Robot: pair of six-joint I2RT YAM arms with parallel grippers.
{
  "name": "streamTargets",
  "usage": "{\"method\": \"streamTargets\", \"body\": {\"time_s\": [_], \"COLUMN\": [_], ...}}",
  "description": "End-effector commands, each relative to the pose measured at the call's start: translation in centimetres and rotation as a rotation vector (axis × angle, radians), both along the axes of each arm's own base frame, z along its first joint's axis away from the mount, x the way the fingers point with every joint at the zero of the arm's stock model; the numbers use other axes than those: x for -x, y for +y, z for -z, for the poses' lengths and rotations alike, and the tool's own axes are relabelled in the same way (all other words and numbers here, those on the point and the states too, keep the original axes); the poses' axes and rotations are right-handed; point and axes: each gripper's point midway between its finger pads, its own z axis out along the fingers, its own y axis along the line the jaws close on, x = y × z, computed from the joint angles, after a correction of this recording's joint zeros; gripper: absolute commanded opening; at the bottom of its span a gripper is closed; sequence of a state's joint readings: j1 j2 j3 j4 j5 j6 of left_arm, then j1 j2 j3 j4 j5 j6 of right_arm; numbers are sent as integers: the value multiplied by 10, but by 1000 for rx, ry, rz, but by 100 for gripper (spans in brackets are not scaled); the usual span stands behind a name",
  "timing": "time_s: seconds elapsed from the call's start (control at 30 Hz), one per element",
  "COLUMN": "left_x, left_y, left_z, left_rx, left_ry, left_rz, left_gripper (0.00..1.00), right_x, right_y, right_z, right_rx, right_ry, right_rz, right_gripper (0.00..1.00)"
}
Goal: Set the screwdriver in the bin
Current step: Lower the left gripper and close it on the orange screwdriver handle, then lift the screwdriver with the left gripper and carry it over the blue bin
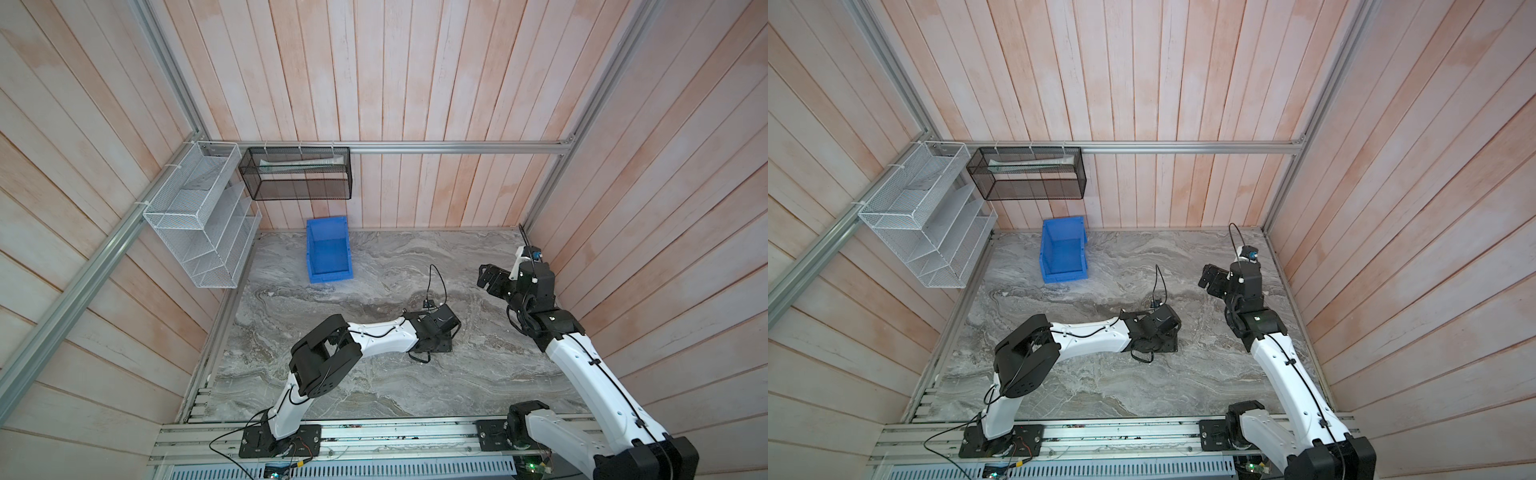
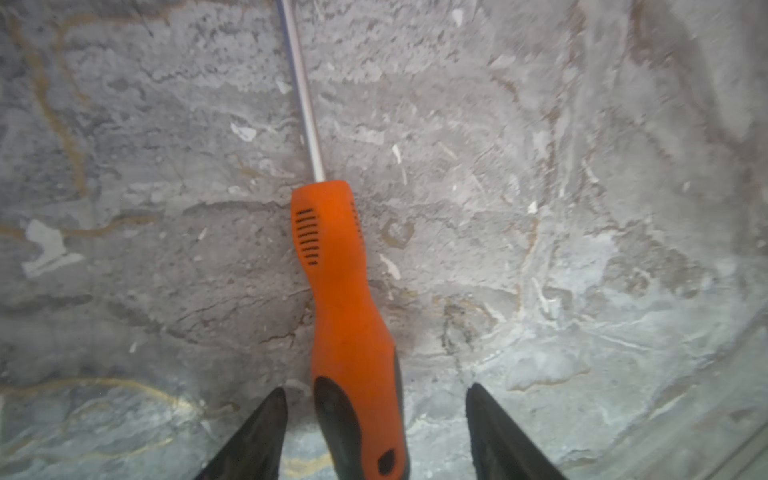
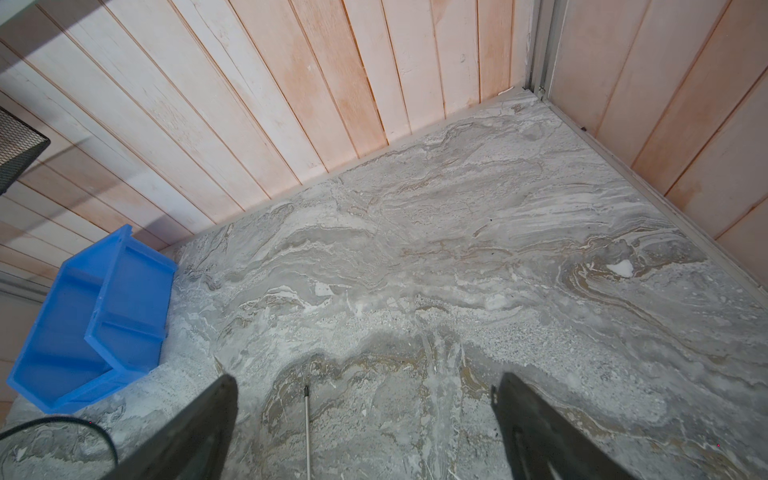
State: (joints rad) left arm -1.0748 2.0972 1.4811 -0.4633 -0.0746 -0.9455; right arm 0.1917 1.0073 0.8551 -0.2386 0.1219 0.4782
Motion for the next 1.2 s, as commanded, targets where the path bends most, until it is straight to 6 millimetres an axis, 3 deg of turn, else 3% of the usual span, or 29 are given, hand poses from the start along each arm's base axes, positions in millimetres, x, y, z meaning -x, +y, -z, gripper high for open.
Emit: {"method": "streamTargets", "body": {"time_s": [0.0,0.17,0.23,0.6,0.73,0.87,0.93,1.07,1.17], "left_x": [3,0,0,-12,-18,-20,-23,-42,-67], "left_y": [19,25,26,37,36,44,53,79,106], "left_z": [20,24,28,34,32,17,6,-33,-69], "left_rx": [-150,-209,-233,-364,-370,-360,-349,-289,-244], "left_ry": [-11,-53,-55,-132,-143,-171,-180,-198,-230], "left_rz": [43,94,121,236,278,286,274,194,126], "left_gripper": [63,56,46,40,27,24,17,16,16], "right_x": [1,1,-2,-11,-11,-12,-13,-19,-24], "right_y": [0,2,4,13,13,15,17,27,47], "right_z": [-3,-6,-6,-3,-3,-4,-4,-1,1], "right_rx": [-3,-11,-20,-33,-32,-37,-39,-70,-143], "right_ry": [-17,-35,-36,-20,-17,-20,-19,-9,-6], "right_rz": [-11,-23,-35,-70,-72,-80,-92,-130,-210], "right_gripper": [98,98,98,98,98,98,98,98,98]}}
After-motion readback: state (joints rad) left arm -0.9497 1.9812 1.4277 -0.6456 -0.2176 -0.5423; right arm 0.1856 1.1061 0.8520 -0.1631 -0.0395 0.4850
